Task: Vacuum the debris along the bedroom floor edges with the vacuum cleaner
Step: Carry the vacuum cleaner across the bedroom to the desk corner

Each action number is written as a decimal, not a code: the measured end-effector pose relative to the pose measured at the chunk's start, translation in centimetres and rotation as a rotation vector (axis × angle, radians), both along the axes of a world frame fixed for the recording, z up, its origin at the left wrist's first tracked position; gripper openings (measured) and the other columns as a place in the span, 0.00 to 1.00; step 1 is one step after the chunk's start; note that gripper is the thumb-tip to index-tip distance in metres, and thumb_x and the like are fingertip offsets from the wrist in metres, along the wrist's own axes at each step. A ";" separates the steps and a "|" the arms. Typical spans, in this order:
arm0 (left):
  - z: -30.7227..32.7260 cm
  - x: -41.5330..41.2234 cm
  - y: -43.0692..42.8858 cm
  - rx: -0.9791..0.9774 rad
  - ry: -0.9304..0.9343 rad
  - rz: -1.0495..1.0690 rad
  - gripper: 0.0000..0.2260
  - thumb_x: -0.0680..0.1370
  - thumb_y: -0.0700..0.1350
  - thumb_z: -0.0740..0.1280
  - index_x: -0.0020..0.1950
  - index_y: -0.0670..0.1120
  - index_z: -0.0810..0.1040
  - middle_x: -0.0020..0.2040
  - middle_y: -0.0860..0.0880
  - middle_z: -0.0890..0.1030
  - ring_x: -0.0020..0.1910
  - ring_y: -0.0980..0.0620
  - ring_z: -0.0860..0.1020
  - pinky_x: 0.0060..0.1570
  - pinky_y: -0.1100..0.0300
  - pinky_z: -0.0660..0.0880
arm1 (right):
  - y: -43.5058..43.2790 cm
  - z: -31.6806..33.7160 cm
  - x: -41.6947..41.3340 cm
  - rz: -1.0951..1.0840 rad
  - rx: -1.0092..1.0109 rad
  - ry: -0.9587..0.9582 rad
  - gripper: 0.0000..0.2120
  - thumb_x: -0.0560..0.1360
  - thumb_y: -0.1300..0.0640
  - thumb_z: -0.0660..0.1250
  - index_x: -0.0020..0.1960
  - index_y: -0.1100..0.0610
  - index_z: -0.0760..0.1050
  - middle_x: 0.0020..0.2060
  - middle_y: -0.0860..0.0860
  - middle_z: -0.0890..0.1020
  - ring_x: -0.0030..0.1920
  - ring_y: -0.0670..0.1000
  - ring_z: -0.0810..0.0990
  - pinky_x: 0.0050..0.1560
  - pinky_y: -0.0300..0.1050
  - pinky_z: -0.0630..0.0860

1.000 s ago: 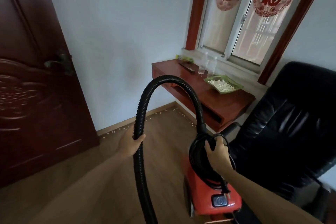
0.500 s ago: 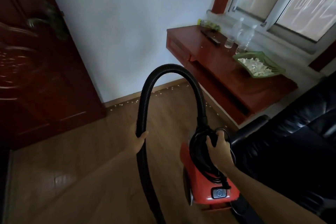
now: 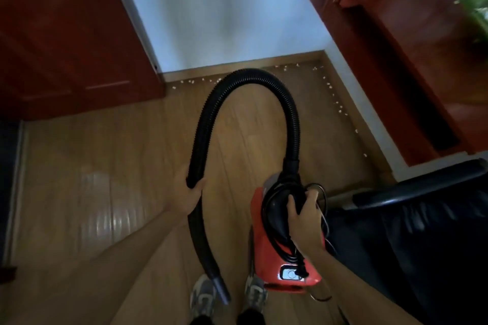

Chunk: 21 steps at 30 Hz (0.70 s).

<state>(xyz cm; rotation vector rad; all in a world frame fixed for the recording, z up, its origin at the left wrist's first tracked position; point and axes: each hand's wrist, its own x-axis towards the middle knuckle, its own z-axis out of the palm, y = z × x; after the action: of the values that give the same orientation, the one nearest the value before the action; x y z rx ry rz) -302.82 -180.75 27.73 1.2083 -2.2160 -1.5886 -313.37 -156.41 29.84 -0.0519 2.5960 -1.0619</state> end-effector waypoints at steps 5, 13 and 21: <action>-8.0 0.2 1.4 -0.012 -0.081 0.037 0.20 0.80 0.43 0.68 0.70 0.53 0.67 0.59 0.56 0.75 0.58 0.55 0.74 0.64 0.58 0.71 | -0.2 -8.8 -0.1 0.064 0.007 -0.056 0.11 0.81 0.54 0.62 0.56 0.59 0.65 0.40 0.54 0.80 0.37 0.52 0.80 0.34 0.45 0.75; -20.0 3.5 2.4 -0.073 -0.241 0.073 0.26 0.80 0.39 0.68 0.77 0.44 0.65 0.63 0.42 0.78 0.55 0.46 0.78 0.57 0.52 0.77 | -0.6 -22.0 0.8 0.162 0.044 -0.160 0.26 0.81 0.44 0.59 0.71 0.59 0.60 0.50 0.62 0.81 0.43 0.60 0.81 0.40 0.57 0.80; -29.1 6.5 3.2 -0.074 -0.280 0.022 0.27 0.79 0.40 0.68 0.76 0.47 0.65 0.58 0.49 0.80 0.48 0.52 0.79 0.43 0.65 0.75 | -0.8 -30.5 0.9 0.123 0.113 -0.157 0.22 0.83 0.49 0.59 0.70 0.62 0.62 0.49 0.61 0.81 0.42 0.58 0.81 0.36 0.47 0.74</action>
<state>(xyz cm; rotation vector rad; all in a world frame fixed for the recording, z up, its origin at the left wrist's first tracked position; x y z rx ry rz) -296.28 -177.51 -1.40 1.5090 -2.3906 -1.3886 -312.45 -157.24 -0.69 -0.0962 2.4716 -0.8410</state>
